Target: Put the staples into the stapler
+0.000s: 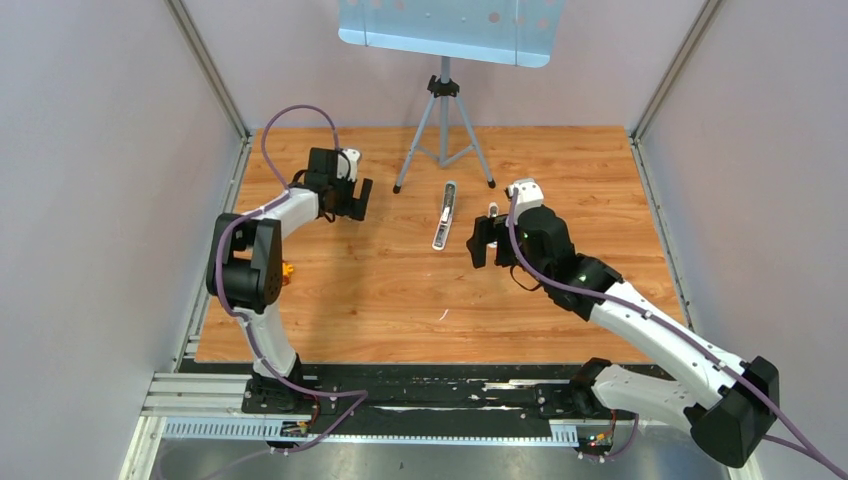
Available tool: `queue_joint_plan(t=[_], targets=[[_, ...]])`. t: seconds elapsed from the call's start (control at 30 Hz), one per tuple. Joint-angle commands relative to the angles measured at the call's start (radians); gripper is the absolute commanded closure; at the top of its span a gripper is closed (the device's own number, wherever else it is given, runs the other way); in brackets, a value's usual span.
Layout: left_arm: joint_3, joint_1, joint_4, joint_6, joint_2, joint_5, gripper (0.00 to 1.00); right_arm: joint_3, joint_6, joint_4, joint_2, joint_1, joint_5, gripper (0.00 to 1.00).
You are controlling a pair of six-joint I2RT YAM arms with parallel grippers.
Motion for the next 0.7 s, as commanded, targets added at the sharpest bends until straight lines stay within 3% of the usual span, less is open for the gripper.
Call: queue_joint_plan(t=[0.0, 0.33, 0.67], targets=[[0.084, 0.015, -0.013, 0.092, 0.069, 0.050, 0.02, -0.006, -0.033, -0.004, -0.050, 0.007, 0.042, 0.00], [0.211, 0.045, -0.088, 0.136, 0.185, 0.066, 0.02, -0.017, -0.086, -0.005, -0.083, 0.005, 0.119, 0.00], [0.318, 0.082, -0.224, 0.153, 0.257, 0.184, 0.01, -0.019, -0.098, -0.005, -0.083, 0.006, 0.149, 0.00]])
